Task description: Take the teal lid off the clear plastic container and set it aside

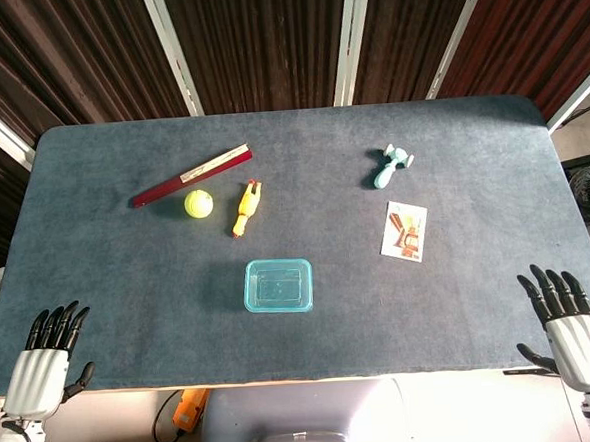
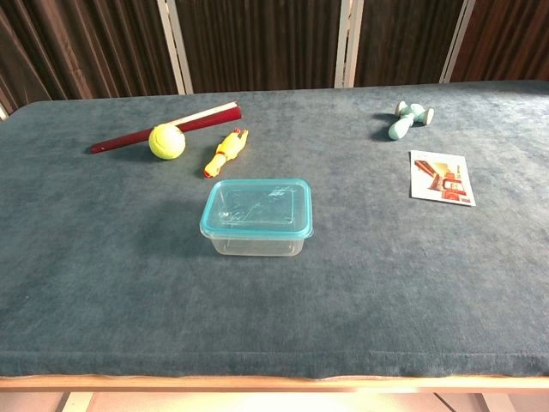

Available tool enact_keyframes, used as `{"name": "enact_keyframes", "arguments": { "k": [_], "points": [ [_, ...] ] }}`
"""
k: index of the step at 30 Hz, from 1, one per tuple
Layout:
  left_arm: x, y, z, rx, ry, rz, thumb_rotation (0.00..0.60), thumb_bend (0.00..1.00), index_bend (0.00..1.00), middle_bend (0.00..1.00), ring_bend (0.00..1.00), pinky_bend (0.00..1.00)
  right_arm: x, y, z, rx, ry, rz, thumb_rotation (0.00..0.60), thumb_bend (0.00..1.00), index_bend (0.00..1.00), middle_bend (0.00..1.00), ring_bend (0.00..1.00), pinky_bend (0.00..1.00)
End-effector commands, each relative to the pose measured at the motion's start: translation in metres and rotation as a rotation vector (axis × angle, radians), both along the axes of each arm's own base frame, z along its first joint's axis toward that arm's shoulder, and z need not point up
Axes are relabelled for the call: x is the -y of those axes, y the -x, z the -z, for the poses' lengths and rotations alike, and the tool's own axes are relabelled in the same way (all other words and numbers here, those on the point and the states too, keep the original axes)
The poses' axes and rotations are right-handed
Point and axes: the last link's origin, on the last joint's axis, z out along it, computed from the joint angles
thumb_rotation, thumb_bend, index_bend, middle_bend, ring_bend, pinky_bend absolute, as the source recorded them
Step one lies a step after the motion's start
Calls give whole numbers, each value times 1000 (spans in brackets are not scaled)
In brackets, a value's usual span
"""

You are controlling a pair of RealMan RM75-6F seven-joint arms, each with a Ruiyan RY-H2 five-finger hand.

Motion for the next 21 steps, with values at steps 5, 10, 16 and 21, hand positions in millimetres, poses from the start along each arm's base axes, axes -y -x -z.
{"name": "enact_keyframes", "arguments": {
  "k": [5,10,16,21],
  "points": [
    [-1,-4,5,39,32,36,600,315,0,0,0,0,-2,-1,0,2,-5,-5,600,205,0,0,0,0],
    [-19,-30,32,277,222,195,600,295,0,0,0,0,-4,-2,-2,14,-4,-14,600,204,0,0,0,0],
    [-61,-76,89,422,450,320,600,275,0,0,0,0,-3,-1,-1,18,-31,-7,600,204,0,0,0,0],
    [-95,-115,133,481,517,348,600,255,0,0,0,0,-3,0,-1,26,-54,1,600,204,0,0,0,0]
  ]
}}
